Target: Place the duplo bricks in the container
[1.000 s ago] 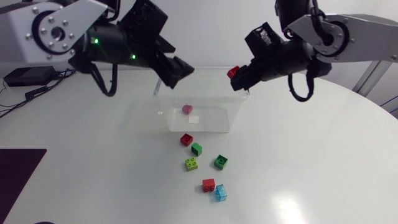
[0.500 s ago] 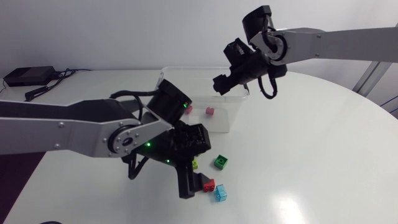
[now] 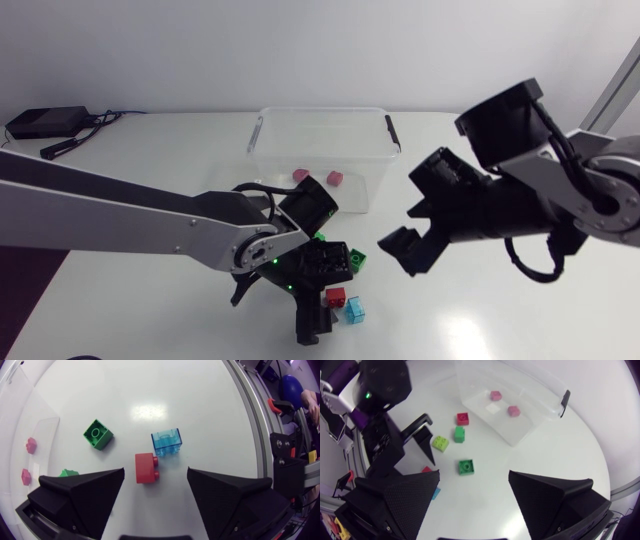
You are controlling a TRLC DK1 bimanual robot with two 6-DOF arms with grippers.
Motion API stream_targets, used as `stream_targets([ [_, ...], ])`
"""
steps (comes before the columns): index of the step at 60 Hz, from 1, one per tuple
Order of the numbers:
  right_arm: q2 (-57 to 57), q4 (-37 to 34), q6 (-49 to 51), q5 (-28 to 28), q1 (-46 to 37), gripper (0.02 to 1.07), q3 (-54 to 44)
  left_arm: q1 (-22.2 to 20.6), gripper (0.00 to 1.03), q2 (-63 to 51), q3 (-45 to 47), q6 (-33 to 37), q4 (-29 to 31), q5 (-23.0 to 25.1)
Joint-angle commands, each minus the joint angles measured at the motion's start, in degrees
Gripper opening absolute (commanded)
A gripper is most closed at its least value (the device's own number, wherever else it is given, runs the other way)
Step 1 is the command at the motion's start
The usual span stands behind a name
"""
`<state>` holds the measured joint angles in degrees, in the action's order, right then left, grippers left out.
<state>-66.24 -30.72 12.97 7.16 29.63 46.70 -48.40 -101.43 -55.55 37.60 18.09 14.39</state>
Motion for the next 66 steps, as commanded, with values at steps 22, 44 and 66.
stream_targets([
  [22, -0.3, -2.6, -4.0, -1.4, 5.8, 1.02, -7.1, -0.6, 0.29, -8.4, -7.9, 0.6, 5.5, -0.3],
  [44, -13.5, 0.1, -6.6, -3.2, 13.6, 1.02, -5.0, 5.9, 0.24, 1.7, -10.3, 2.6, 17.5, -0.9],
  [66, -25.2, 4.6, -5.5, -4.0, 13.4, 0.98, -1.5, 18.6, 0.24, 17.0, -27.2, 3.4, 24.5, -0.6],
])
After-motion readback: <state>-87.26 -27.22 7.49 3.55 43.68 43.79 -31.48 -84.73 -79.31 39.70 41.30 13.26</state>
